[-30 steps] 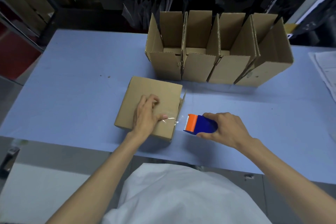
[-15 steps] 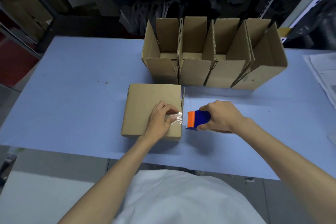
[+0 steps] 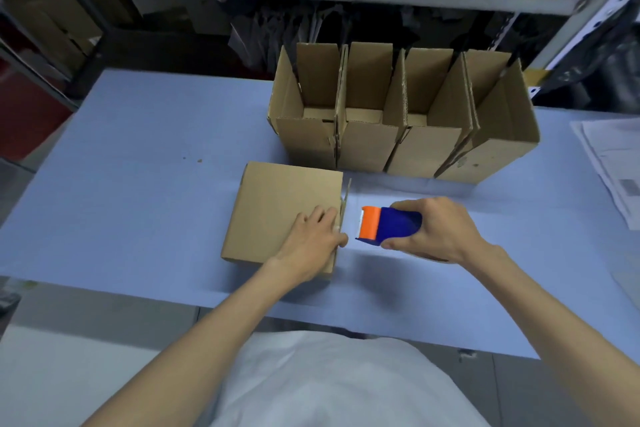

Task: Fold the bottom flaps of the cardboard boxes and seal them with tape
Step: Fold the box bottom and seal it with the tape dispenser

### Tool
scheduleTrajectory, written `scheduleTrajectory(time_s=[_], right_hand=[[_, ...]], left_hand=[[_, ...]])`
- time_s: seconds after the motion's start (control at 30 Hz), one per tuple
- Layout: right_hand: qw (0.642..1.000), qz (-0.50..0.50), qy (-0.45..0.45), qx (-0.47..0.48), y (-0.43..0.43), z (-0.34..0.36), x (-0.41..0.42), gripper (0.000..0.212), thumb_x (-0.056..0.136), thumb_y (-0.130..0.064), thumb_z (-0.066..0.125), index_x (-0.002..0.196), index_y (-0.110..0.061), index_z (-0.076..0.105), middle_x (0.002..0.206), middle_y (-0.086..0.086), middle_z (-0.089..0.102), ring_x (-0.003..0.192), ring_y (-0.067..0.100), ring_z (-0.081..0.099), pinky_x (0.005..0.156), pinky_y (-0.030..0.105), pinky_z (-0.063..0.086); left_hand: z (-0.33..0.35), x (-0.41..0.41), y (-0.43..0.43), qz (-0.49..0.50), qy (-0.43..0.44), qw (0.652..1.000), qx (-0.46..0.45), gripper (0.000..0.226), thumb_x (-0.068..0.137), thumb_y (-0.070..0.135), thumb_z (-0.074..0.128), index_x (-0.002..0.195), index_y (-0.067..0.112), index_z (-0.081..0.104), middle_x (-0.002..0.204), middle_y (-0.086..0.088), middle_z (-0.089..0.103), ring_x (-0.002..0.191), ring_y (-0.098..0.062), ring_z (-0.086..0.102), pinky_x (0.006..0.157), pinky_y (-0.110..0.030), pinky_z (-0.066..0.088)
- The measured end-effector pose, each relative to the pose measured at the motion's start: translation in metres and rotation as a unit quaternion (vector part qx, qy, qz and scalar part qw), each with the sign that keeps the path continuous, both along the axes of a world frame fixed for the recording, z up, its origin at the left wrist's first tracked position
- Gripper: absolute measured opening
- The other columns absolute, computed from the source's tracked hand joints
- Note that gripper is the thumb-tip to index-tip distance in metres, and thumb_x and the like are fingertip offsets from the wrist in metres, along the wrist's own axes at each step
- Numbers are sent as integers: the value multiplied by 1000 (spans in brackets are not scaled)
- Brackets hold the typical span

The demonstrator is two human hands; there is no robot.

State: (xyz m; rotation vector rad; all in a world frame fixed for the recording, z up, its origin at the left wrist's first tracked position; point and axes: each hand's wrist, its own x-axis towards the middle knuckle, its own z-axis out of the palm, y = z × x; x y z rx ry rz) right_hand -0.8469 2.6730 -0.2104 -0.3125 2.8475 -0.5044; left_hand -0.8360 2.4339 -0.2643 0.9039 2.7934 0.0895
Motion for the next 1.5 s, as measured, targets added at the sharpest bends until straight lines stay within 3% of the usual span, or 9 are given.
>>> scheduleTrajectory(time_s=[0.13, 0.23, 0.27, 0.47, 0.7, 0.87, 1.0, 1.1, 1.5], right_hand=[[988, -44, 18, -144, 3, 14, 11, 56, 57, -56, 82, 108, -39, 66, 95, -21, 68, 81, 6, 60, 66, 26, 51], [967, -42, 27, -252, 1, 25, 19, 49, 56, -54, 86, 97, -57, 59, 92, -30, 64, 89, 4, 62, 64, 27, 56], [963, -37, 27, -267, -1, 27, 20, 50, 56, -56, 85, 97, -57, 58, 94, -30, 64, 92, 4, 62, 65, 27, 56], [958, -18, 28, -283, -7, 33, 21, 58, 55, -56, 80, 106, -52, 52, 102, -34, 57, 101, 2, 59, 68, 24, 57], [950, -20, 26, -311, -3, 32, 22, 61, 56, -49, 84, 110, -48, 55, 102, -33, 61, 102, -1, 58, 65, 18, 56], [944, -37, 17, -328, -1, 30, 22, 62, 55, -47, 86, 110, -43, 59, 101, -27, 64, 101, 3, 60, 64, 19, 56], [952, -13, 27, -306, -6, 30, 21, 62, 55, -53, 83, 111, -47, 56, 104, -29, 62, 103, 3, 59, 66, 20, 56], [956, -4, 35, -290, -10, 29, 18, 63, 56, -54, 81, 112, -48, 52, 105, -31, 59, 105, 0, 57, 67, 18, 55], [970, 21, 25, -241, -15, 15, 7, 72, 56, -65, 76, 119, -36, 58, 107, -25, 61, 97, 2, 60, 69, 17, 53]], left_hand=[[15, -5, 6, 169, -82, 960, 208, 33, 93, 6, 50, 117, 26, 61, 104, 3, 49, 98, -16, 46, 80, -29, 43], [39, -13, 11, 419, -277, 709, 495, 20, 97, 21, 48, 105, 18, 66, 93, 3, 64, 82, -14, 59, 73, -28, 49], [44, -16, 13, 428, -338, 674, 498, 24, 99, 28, 46, 105, 15, 66, 96, -1, 68, 84, -16, 62, 76, -30, 51], [59, -14, 15, 357, -462, 597, 550, 25, 98, 38, 50, 98, 18, 65, 94, -4, 68, 90, -16, 65, 77, -27, 52], [61, -13, 14, 356, -467, 602, 541, 19, 100, 22, 49, 98, 19, 68, 93, -1, 68, 89, -12, 63, 74, -23, 53], [67, -20, 7, 401, -497, 538, 550, 26, 100, 27, 47, 95, 12, 68, 90, -6, 70, 86, -18, 67, 75, -29, 54], [66, -20, 10, 376, -409, 694, 459, 16, 95, 23, 60, 101, 13, 70, 98, -8, 72, 90, -19, 69, 78, -28, 56], [63, -19, 11, 391, -318, 740, 445, 16, 92, 20, 64, 101, 9, 72, 93, -7, 72, 85, -19, 68, 68, -24, 56], [57, -23, 5, 438, -298, 738, 418, 8, 88, 7, 65, 81, 10, 68, 87, -7, 70, 77, -14, 68, 52, -14, 51]])
